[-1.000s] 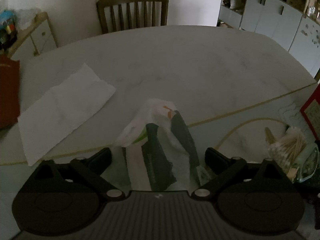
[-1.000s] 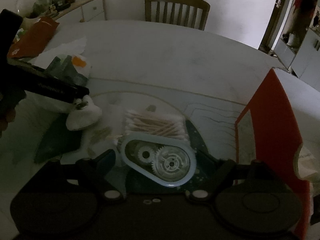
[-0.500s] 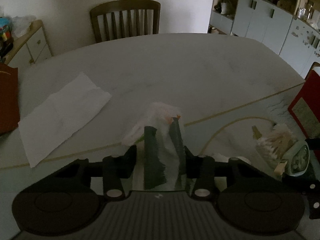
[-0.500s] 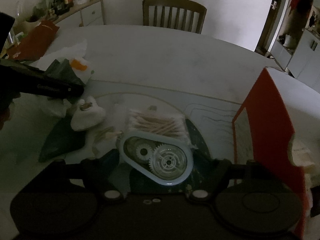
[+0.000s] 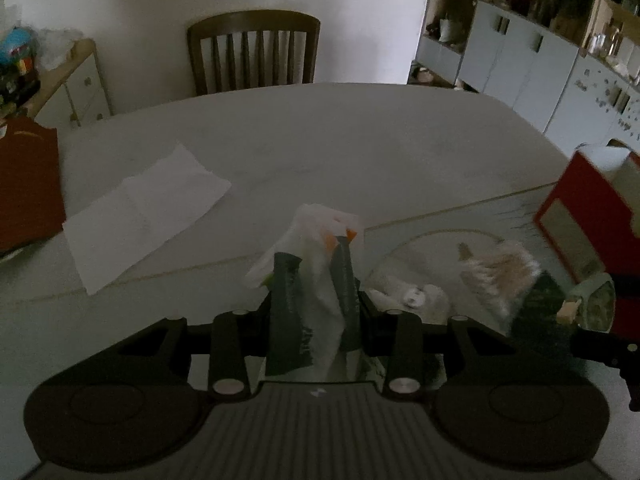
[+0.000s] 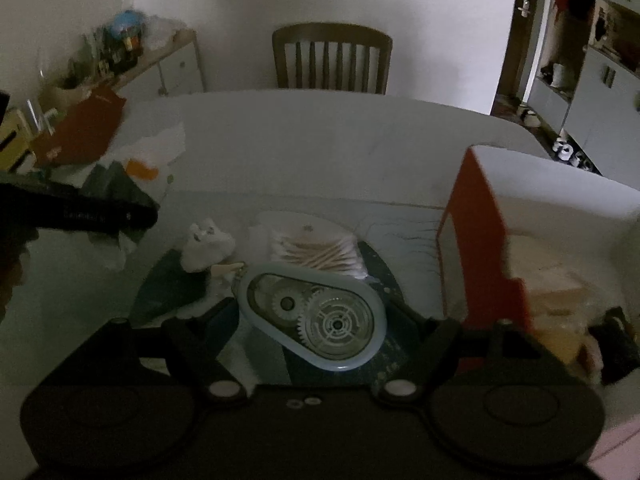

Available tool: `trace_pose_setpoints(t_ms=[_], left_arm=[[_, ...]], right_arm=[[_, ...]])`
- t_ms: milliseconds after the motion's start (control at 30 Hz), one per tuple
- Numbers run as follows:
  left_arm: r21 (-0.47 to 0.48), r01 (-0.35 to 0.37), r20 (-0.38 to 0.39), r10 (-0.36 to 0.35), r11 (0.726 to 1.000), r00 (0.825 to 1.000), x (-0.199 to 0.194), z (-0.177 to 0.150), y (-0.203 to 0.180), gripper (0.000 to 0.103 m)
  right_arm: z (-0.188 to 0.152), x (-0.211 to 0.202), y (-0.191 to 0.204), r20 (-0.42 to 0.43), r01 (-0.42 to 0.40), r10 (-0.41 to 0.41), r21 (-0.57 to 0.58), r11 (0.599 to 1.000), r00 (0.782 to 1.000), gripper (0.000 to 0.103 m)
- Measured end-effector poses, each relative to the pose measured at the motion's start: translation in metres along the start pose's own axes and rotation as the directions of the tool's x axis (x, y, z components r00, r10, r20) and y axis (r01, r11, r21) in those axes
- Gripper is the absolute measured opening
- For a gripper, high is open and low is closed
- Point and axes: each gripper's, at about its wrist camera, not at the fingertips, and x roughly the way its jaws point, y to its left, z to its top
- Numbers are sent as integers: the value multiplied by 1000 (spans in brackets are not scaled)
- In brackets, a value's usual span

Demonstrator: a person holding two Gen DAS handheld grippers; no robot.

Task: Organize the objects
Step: 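Grasp the white-green plastic bag with the left tool, then carry the white-green bag with the left tool over the red box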

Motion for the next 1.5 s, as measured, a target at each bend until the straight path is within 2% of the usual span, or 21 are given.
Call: trace_pose_setpoints(t_ms=[267,667,1067,1500], left_arm=[[10,61,21,-62,998,998,-43,-7,-24,38],[75,175,57,-180,982,982,-88,-7,-96,38],[143,236,61,-247,961,967,-94,2,-170,38],[259,272,45,-293,927,955,-76,23,-267,38]], right_arm=[[-2,-45,-10,38,9,-10,38,999,999,80],[-15,-96,-39,92,46,-55,91,995,994,80],[-26,-121,-89,123,71,-88,132,989,989,80],[-42,-129,-158,120,99,-120,171,980,985,80]])
